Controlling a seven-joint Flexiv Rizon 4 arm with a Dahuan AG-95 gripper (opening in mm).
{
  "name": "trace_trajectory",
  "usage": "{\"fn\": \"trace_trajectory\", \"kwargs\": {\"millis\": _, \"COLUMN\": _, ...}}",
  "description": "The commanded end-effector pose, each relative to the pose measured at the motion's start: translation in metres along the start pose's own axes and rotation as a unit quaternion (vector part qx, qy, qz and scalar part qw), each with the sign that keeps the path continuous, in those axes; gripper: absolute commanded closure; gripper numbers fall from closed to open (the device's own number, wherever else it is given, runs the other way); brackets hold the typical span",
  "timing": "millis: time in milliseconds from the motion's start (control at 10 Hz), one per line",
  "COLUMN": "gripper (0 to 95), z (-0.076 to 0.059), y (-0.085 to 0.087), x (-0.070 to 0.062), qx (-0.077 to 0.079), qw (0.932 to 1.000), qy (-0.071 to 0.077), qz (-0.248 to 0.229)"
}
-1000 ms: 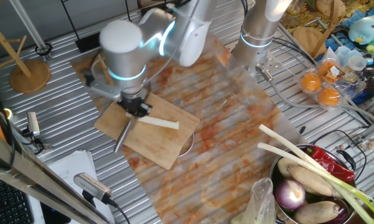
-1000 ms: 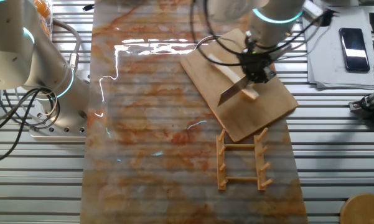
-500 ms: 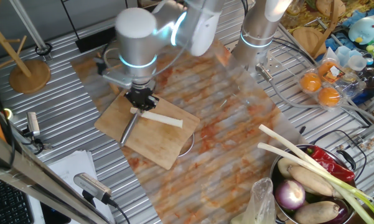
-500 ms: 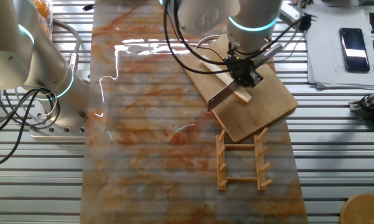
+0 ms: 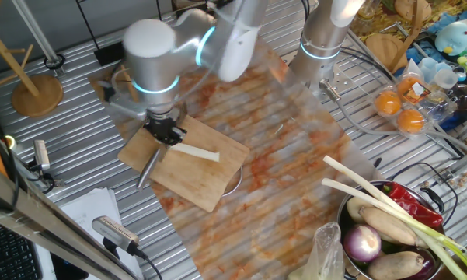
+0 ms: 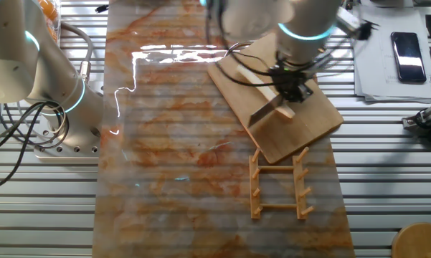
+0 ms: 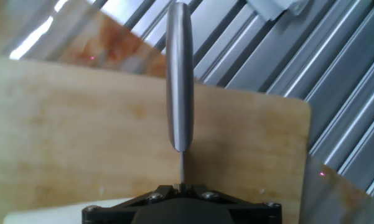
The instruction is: Chop the scallions
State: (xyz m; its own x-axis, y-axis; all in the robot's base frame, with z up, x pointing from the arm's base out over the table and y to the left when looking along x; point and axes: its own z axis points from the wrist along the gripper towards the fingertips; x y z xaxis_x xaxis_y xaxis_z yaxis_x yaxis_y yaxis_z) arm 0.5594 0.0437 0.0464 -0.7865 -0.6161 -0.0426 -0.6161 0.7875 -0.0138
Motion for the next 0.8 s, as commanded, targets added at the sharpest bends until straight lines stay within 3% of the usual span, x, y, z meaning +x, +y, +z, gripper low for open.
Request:
{"fn": "trace_trajectory", "kwargs": {"millis": 100, "gripper": 95.0, "z": 0.048, "y": -0.006, "x": -0.021, "qx": -0.006, "qw": 0.9999, "qy": 0.010, "qz": 0.005}}
{"fn": "trace_trajectory", "kwargs": {"millis": 200, "gripper": 95.0, "z": 0.051, "y": -0.007, "x": -0.024, "qx": -0.006, "qw": 0.9999, "qy": 0.007, "qz": 0.007}}
{"fn": "trace_trajectory", "kwargs": {"millis": 300, "gripper": 95.0, "z": 0.049, "y": -0.010, "x": -0.032, "qx": -0.026, "qw": 0.9994, "qy": 0.022, "qz": 0.010}}
{"fn": "trace_trajectory", "kwargs": {"millis": 400, "gripper": 95.0, "z": 0.043, "y": -0.010, "x": -0.036, "qx": -0.034, "qw": 0.9990, "qy": 0.026, "qz": 0.012}}
{"fn": "trace_trajectory", "kwargs": {"millis": 700, "gripper": 95.0, "z": 0.041, "y": -0.007, "x": -0.043, "qx": -0.012, "qw": 0.9996, "qy": 0.024, "qz": 0.007}}
{"fn": "trace_trajectory", "kwargs": {"millis": 800, "gripper": 95.0, "z": 0.043, "y": -0.007, "x": -0.042, "qx": -0.013, "qw": 0.9994, "qy": 0.033, "qz": 0.006}}
